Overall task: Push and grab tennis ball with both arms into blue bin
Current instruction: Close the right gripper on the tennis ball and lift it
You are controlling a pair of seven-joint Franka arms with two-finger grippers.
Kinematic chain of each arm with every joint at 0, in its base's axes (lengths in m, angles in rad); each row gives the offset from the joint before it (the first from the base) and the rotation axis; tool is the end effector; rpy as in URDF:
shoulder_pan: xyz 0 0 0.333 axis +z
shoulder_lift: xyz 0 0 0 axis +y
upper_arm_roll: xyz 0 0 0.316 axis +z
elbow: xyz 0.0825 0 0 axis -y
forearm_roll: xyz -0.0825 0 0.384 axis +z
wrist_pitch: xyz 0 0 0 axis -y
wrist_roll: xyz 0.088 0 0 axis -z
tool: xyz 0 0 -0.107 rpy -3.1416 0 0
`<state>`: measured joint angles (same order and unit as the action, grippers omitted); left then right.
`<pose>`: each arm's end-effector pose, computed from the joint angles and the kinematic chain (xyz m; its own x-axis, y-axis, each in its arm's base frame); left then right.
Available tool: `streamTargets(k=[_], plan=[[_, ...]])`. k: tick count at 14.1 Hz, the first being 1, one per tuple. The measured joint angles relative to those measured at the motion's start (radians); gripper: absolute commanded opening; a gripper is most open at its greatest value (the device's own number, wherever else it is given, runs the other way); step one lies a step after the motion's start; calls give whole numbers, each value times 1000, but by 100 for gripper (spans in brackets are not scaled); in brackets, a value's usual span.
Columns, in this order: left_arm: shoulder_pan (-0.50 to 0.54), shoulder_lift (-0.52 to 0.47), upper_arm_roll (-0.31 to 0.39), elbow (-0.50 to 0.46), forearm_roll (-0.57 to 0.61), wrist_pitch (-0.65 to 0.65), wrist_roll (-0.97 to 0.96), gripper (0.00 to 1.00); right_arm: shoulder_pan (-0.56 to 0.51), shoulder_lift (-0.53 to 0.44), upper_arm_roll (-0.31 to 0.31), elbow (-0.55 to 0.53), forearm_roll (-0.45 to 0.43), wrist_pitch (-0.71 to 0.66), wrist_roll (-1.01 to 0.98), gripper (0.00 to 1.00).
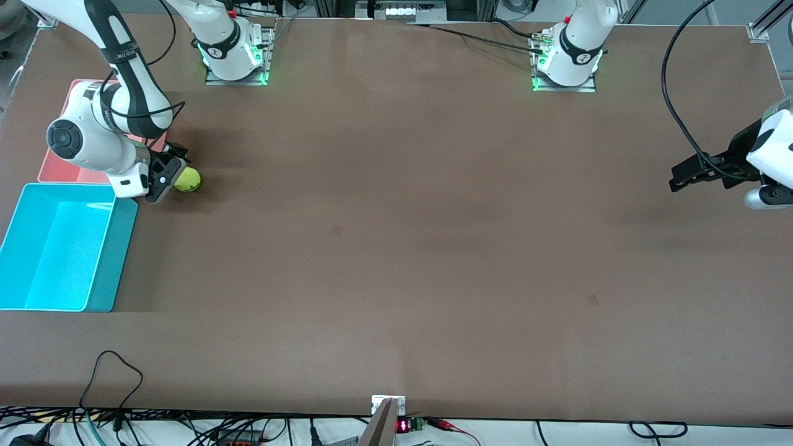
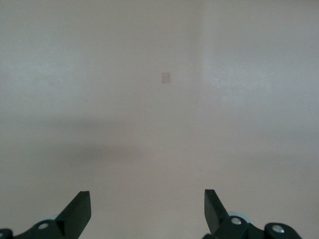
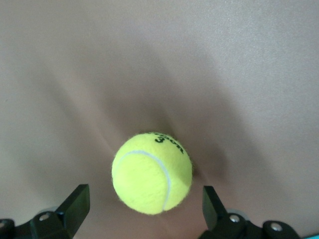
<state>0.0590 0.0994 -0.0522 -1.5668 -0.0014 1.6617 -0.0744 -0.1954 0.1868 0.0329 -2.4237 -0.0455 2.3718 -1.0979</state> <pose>0.5910 0.0053 0.5775 0.9967 0.0815 -0.0048 0.0815 -0.9967 0.0062 0.4595 -0.0754 0.2141 0.5489 0.8268 -0.1228 0.8017 -0.5623 -0.2028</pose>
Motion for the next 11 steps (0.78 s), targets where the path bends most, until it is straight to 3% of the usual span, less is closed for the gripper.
streamTargets(k=[11], plan=[[18, -13, -1, -4, -24, 2, 0, 100, -12, 76, 0, -1, 0, 73, 0, 100]])
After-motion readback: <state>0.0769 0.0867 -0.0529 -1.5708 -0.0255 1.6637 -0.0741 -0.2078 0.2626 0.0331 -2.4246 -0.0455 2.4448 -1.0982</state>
